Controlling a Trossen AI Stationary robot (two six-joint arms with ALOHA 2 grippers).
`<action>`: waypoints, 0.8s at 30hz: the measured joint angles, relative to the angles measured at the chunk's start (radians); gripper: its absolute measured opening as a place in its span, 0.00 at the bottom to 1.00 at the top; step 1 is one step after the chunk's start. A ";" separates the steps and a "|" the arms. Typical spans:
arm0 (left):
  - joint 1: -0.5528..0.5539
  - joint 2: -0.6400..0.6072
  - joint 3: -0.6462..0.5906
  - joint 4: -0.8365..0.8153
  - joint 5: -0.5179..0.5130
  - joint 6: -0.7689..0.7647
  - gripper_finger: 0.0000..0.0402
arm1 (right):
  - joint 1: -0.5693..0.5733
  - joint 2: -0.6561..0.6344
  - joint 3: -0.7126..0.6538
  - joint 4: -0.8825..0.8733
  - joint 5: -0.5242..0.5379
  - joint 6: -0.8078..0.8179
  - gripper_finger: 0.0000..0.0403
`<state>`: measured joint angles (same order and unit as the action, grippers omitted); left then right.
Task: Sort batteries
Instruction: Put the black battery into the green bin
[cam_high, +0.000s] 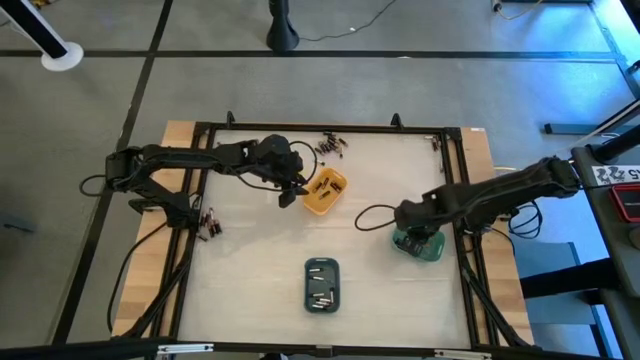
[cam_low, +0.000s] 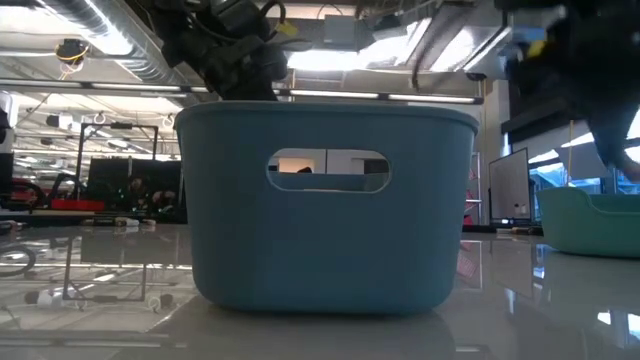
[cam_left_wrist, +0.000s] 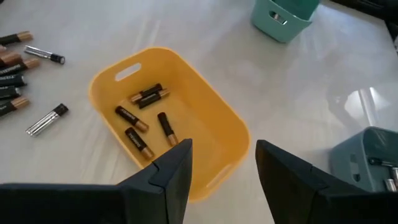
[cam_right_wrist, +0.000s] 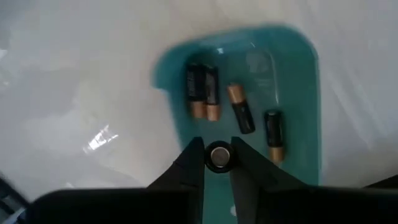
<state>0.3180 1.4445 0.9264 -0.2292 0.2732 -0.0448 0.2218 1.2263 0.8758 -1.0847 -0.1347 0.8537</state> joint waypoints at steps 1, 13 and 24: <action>0.000 0.000 0.000 -0.001 0.000 0.000 0.41 | 0.000 0.000 -0.026 0.016 -0.012 0.006 0.11; -0.001 0.000 0.000 0.006 -0.001 -0.027 0.41 | 0.000 0.000 -0.188 0.083 -0.121 0.059 0.12; -0.001 0.000 0.000 0.005 -0.025 -0.048 0.41 | 0.000 0.002 -0.263 0.197 -0.094 0.117 0.12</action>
<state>0.3168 1.4445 0.9264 -0.2241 0.2478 -0.0930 0.2222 1.2285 0.6130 -0.8872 -0.2287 0.9705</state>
